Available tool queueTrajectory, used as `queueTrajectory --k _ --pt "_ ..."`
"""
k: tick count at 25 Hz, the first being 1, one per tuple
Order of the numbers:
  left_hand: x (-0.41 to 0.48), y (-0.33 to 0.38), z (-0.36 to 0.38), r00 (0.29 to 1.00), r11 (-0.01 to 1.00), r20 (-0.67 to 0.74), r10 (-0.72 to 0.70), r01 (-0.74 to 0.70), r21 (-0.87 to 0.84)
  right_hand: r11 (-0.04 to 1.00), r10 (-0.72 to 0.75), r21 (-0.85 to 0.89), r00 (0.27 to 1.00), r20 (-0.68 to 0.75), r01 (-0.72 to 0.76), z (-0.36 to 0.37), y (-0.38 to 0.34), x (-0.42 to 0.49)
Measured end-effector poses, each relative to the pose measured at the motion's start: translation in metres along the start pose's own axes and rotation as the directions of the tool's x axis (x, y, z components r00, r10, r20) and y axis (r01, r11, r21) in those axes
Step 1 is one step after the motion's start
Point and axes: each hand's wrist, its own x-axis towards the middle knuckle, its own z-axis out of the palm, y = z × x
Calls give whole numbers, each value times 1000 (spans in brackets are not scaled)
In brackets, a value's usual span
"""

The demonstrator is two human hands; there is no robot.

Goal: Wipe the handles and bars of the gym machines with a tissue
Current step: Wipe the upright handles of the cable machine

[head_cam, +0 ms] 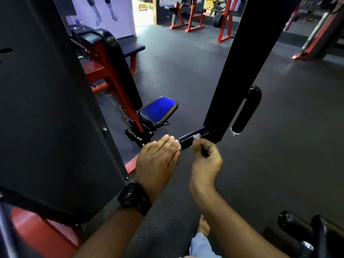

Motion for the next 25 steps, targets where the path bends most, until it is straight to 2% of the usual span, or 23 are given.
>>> queueTrajectory --k 3,6,7,10,11,13,14,16,17,19,20,21,23,25 --pt "0 0 1 1000 1000 -12 -14 14 -22 979 -108 -149 978 179 136 -6 3 -3" --pt "-3 2 3 1000 1000 -14 -18 18 -3 915 -308 -239 946 105 324 -11 0 11" --pt "-4 3 3 1000 1000 -8 -20 20 4 876 -362 -293 924 121 382 -12 -3 16" --pt "-5 2 5 1000 999 -5 -30 30 13 630 -468 -466 783 409 621 -19 -15 26" --pt "-5 2 6 999 999 -9 -31 31 19 595 -482 -476 762 433 647 -21 -18 31" --pt "-6 4 7 999 999 -29 -38 39 22 644 -470 -469 796 380 604 -20 -24 35" --pt "-8 6 7 998 999 -43 -49 50 14 627 -459 -488 794 398 607 -17 -26 31" --pt "-9 8 8 996 998 -53 -66 65 -7 510 -418 -525 730 540 681 -13 -27 21" --pt "-9 7 8 997 998 -46 -66 65 -7 493 -394 -527 718 574 692 -13 -29 19" --pt "-7 6 7 998 999 -42 -50 51 9 524 -384 -535 745 546 663 -11 -38 20" --pt "-7 4 7 998 999 -43 -48 49 13 512 -377 -528 729 571 678 -10 -41 23" --pt "-7 3 5 998 999 -46 -53 53 7 422 -341 -543 682 647 726 -8 -41 25" --pt "-9 5 5 997 999 -52 -52 51 -2 110 -194 -562 573 796 819 -9 -41 35" --pt "-10 7 5 998 999 -51 -44 44 15 -118 -136 -552 537 832 825 -5 -48 51"
